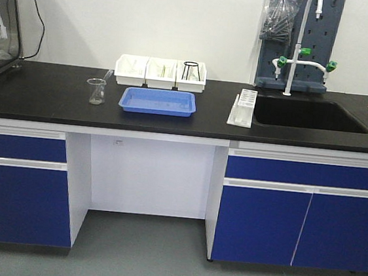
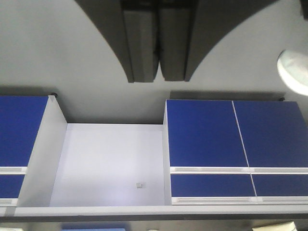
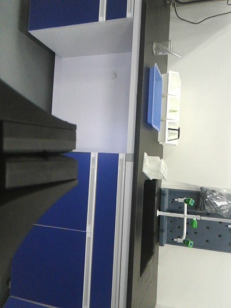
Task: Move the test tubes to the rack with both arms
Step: 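Drive the base up to the bench with the white bins and rack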
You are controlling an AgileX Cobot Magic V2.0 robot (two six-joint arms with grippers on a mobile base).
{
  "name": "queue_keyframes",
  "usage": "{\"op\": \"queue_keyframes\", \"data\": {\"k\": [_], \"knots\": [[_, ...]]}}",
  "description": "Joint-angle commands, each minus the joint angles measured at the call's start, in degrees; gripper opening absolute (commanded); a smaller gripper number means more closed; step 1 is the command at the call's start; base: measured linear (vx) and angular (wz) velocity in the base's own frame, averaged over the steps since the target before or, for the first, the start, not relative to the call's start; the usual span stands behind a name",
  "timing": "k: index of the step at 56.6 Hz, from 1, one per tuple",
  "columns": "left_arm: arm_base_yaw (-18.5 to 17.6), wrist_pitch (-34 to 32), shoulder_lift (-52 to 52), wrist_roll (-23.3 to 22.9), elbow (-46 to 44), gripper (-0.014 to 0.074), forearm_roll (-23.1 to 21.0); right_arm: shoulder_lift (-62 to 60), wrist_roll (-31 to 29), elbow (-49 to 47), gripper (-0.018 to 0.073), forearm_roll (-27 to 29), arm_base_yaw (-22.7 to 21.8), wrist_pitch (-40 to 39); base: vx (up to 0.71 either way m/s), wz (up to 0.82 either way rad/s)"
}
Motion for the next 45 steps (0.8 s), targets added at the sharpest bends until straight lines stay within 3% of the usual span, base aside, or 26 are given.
{"op": "queue_keyframes", "data": {"k": [1,45], "knots": [[0.0,-4.4,-0.7,-0.5,-1.5,-0.0004,-0.2,-0.6,-0.5,0.8,-0.0008,-0.3,-0.2,-4.5,0.41,0.02],[0.0,-4.4,-0.7,-0.5,-1.5,-0.0004,-0.2,-0.6,-0.5,0.8,-0.0008,-0.3,-0.2,-4.5,0.49,0.02]]}}
